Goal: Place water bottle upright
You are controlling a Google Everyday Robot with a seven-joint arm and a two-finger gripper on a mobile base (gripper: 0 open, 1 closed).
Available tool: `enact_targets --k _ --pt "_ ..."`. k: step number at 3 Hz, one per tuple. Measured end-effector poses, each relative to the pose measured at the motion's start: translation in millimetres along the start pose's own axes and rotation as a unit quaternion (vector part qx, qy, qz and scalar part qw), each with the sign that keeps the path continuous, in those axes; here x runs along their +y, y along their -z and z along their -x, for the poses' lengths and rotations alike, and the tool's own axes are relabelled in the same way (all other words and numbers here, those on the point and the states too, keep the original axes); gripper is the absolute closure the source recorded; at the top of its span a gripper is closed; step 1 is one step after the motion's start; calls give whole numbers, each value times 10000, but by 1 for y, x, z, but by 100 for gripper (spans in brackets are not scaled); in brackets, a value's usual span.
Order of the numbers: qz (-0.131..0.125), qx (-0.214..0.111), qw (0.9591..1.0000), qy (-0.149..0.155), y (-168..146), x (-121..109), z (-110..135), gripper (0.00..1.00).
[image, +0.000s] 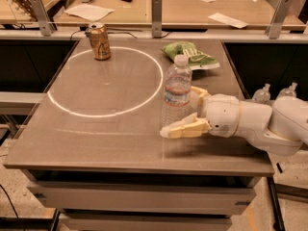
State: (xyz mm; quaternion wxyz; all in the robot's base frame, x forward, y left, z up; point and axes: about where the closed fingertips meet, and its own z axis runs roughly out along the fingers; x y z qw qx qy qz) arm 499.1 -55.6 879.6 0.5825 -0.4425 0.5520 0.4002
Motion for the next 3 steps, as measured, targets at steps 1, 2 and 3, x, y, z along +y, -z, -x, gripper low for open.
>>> enact_targets --k 1,2,3 --pt "59 90 9999 40 7 0 6 0" --pt "80 208 9997 72 19 -2 13 0" --pt "369 494 9981 39 31 -7 21 0"
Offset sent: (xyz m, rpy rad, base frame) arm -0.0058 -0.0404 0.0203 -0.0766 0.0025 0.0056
